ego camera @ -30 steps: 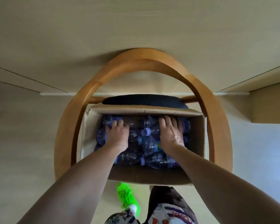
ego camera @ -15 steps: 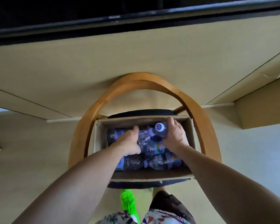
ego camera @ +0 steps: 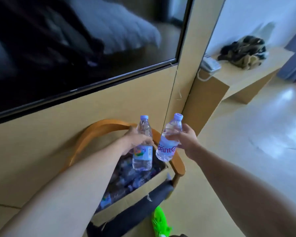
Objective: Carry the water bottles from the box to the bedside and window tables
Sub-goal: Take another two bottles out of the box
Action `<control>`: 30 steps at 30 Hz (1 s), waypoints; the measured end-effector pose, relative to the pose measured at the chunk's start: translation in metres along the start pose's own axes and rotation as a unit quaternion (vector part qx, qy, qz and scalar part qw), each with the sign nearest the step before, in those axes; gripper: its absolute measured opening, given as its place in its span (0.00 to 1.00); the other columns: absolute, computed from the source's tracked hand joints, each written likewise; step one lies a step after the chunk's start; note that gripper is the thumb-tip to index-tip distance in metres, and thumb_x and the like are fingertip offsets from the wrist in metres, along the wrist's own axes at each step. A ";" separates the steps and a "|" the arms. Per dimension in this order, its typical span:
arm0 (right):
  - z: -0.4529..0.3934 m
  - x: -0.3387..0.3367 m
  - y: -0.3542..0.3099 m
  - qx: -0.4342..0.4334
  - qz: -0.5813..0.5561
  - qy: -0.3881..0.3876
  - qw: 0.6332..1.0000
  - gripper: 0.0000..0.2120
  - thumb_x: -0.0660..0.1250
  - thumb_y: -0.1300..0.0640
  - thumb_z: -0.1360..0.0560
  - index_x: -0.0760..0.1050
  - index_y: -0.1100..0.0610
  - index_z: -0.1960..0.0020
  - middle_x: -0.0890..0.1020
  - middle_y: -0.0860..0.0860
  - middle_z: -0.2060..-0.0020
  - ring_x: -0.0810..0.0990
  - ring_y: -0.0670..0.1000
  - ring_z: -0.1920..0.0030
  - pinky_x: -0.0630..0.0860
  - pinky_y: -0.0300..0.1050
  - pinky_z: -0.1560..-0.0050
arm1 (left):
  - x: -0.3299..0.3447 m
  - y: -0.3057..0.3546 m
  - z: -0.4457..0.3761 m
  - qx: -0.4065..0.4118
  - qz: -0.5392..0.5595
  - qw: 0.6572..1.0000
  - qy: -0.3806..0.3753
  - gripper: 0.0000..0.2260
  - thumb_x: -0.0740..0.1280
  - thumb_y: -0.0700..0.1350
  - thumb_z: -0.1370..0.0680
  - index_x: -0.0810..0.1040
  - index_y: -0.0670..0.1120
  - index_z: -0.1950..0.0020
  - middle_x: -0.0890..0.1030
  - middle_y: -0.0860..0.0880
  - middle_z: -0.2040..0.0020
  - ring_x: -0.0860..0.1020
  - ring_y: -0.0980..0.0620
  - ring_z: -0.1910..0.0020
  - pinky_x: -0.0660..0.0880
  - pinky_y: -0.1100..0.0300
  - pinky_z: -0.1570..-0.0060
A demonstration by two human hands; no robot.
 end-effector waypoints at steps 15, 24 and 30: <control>0.134 -0.374 -0.045 -0.107 -0.393 0.174 0.896 0.12 0.66 0.50 0.22 0.77 0.58 0.45 0.81 0.56 0.58 0.81 0.56 0.58 0.81 0.51 0.52 | 0.374 0.260 0.060 0.118 0.099 0.953 -0.262 0.16 0.73 0.49 0.26 0.78 0.40 0.46 0.79 0.39 0.57 0.79 0.41 0.61 0.77 0.47 0.53; 0.192 -0.641 -0.034 -0.112 -0.332 0.302 0.886 0.25 0.82 0.49 0.34 0.75 0.59 0.46 0.79 0.57 0.63 0.81 0.57 0.64 0.81 0.55 0.52 | 0.649 0.372 0.108 0.164 0.029 0.913 -0.372 0.17 0.74 0.50 0.28 0.79 0.40 0.46 0.79 0.40 0.58 0.79 0.41 0.60 0.76 0.48 0.52; 0.214 -0.770 -0.014 -0.093 -0.341 0.383 0.853 0.16 0.77 0.57 0.30 0.75 0.61 0.47 0.78 0.59 0.64 0.80 0.58 0.66 0.80 0.53 0.57 | 0.799 0.418 0.113 0.161 -0.028 0.882 -0.443 0.21 0.75 0.54 0.30 0.79 0.41 0.44 0.80 0.41 0.61 0.80 0.41 0.64 0.77 0.48 0.55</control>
Point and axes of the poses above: each hand's wrist, its own z-axis away from the middle knuckle, its own x-axis out of the palm, y = z × x, the point moved 10 cm from there along -z, towards the middle knuckle
